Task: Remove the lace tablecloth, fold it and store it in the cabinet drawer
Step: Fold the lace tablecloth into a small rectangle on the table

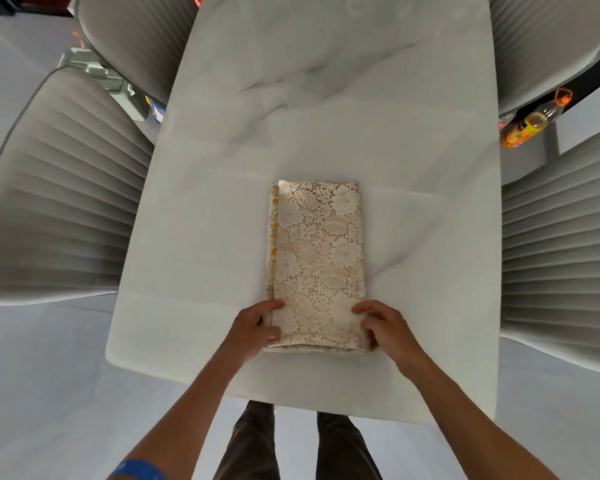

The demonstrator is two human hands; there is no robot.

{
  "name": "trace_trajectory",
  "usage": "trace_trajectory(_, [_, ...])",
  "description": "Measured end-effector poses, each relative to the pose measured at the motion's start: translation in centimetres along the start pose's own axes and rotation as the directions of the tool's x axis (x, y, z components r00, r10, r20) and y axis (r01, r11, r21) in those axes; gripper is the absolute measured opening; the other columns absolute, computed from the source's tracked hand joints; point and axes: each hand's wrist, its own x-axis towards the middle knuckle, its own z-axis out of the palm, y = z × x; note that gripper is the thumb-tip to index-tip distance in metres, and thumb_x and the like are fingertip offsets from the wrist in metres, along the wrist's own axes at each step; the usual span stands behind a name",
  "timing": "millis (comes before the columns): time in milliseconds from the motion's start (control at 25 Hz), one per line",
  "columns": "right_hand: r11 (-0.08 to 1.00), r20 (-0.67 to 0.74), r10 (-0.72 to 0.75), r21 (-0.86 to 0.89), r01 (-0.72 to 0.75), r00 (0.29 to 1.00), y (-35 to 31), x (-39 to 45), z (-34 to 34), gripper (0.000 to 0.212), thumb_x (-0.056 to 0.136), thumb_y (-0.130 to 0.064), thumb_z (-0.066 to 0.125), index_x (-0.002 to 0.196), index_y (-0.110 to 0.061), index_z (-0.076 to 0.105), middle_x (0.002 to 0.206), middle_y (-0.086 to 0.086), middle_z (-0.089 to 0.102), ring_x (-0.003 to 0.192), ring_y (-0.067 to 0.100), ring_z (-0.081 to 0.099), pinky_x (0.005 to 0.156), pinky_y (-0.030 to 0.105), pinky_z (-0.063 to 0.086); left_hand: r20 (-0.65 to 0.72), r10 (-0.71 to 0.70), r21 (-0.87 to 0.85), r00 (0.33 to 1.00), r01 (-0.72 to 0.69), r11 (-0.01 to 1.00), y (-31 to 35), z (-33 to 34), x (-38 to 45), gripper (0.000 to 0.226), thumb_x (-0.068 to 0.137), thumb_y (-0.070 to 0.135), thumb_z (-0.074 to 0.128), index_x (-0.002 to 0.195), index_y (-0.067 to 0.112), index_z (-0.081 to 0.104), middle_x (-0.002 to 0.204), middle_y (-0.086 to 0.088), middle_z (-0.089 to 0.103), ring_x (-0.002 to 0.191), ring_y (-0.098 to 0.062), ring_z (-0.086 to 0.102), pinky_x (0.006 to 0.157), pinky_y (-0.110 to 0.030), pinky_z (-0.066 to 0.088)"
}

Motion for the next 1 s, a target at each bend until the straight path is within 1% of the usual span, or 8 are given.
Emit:
trace_trajectory(80, [0.935, 0.005, -0.218, -0.285, 0.211, 0.976, 2.3, -1.4, -0.6, 0.045, 0.084, 0.001, 0.052, 0.108, -0.032, 0.071, 0.108, 0.003, 0.068, 0.088, 0.015, 0.065, 0.073, 0.026, 0.051, 0.091, -0.086, -0.149, 0.992, 0.099, 0.984, -1.5, -0.9, -1.3, 0.052, 0.075, -0.017, 0.067, 0.107, 0.024, 0.074, 0.113, -0.008, 0.071, 0.09, -0.018, 0.073, 0.069, -0.026, 0.059])
trace_trajectory(160, [0.475, 0.168, -0.548, -0.744, 0.47, 0.82, 4.8, -1.6, -0.2, 0.058, 0.081, -0.005, 0.058, 0.135, -0.026, 0.056, 0.14, 0.007, 0.054, 0.121, 0.027, 0.054, 0.096, 0.034, 0.046, 0.121, -0.105, -0.203, 0.987, 0.128, 0.971, -2.4, -1.4, -1.9, 0.049, 0.077, -0.017, 0.066, 0.107, 0.021, 0.074, 0.109, -0.007, 0.074, 0.086, -0.017, 0.074, 0.068, -0.025, 0.058])
trace_trajectory(240, [0.067, 0.442, -0.635, -0.785, 0.615, 0.633, 5.7, -0.9, 0.4, 0.065, 0.085, -0.014, 0.056, 0.148, -0.022, 0.041, 0.157, 0.009, 0.037, 0.141, 0.032, 0.038, 0.112, 0.046, 0.035, 0.12, -0.103, -0.216, 0.987, 0.127, 0.968, -2.7, -1.7, -2.0, 0.045, 0.079, -0.015, 0.064, 0.112, 0.015, 0.072, 0.104, -0.009, 0.074, 0.079, -0.02, 0.069, 0.069, -0.027, 0.053])
trace_trajectory(360, [-0.101, 0.625, -0.585, -0.687, 0.719, 0.516, 5.9, 0.4, -0.3, 0.06, 0.095, -0.04, 0.05, 0.15, -0.02, 0.037, 0.16, 0.008, 0.031, 0.147, 0.03, 0.029, 0.117, 0.05, 0.026, 0.147, -0.124, -0.236, 0.981, 0.157, 0.959, -2.9, -2.6, -2.1, 0.042, 0.079, -0.013, 0.055, 0.11, 0.01, 0.073, 0.093, -0.016, 0.062, 0.065, -0.016, 0.05, 0.063, -0.026, 0.038])
trace_trajectory(560, [0.024, 0.531, -0.607, -0.731, 0.682, 0.591, 6.2, -0.8, 0.6, 0.053, 0.102, -0.039, 0.03, 0.144, -0.014, 0.047, 0.153, 0.012, 0.042, 0.143, 0.03, 0.037, 0.114, 0.044, 0.029, 0.144, -0.045, 0.164, 0.989, 0.02, 0.986, -2.9, -3.3, -2.3, 0.049, 0.083, -0.003, 0.049, 0.112, 0.028, 0.073, 0.119, -0.001, 0.068, 0.092, -0.018, 0.062, 0.071, -0.024, 0.048])
trace_trajectory(720, [0.239, 0.423, -0.678, -0.647, 0.724, 0.601, 4.2, -1.0, 0.5, 0.047, 0.099, -0.027, 0.033, 0.137, -0.012, 0.057, 0.144, 0.007, 0.055, 0.135, 0.026, 0.049, 0.111, 0.04, 0.04, 0.413, 0.557, 0.889, 0.721, -0.453, -0.073, -3.2, -4.6, -1.7, 0.065, 0.064, 0.02, 0.083, 0.125, 0.031, 0.063, 0.124, -0.007, 0.06, 0.108, -0.029, 0.058, 0.083, -0.038, 0.054])
trace_trajectory(800, [0.333, 0.4, -0.669, -0.593, 0.734, 0.627, 3.5, -1.0, -0.1, 0.046, 0.097, -0.028, 0.039, 0.135, -0.012, 0.059, 0.141, 0.004, 0.057, 0.133, 0.021, 0.05, 0.107, 0.032, 0.043, 0.558, 0.463, 0.827, 0.689, -0.506, -0.245, -2.5, -5.1, -0.4, 0.074, 0.066, 0.032, 0.079, 0.137, 0.026, 0.055, 0.152, -0.007, 0.041, 0.135, -0.03, 0.041, 0.102, -0.043, 0.044])
trace_trajectory(1000, [0.79, 0.215, -0.405, -0.406, 0.459, 0.889, 0.1, 0.1, -0.7, 0.021, 0.097, -0.038, 0.053, 0.081, -0.036, 0.067, 0.074, -0.012, 0.068, 0.068, 0.003, 0.062, 0.062, 0.021, 0.043, 0.218, 0.576, 0.521, 0.788, -0.593, 0.614, -1.4, -3.7, 1.4, 0.027, 0.077, 0.056, 0.065, 0.086, 0.031, 0.07, 0.086, 0.005, 0.073, 0.082, -0.022, 0.068, 0.066, -0.037, 0.053])
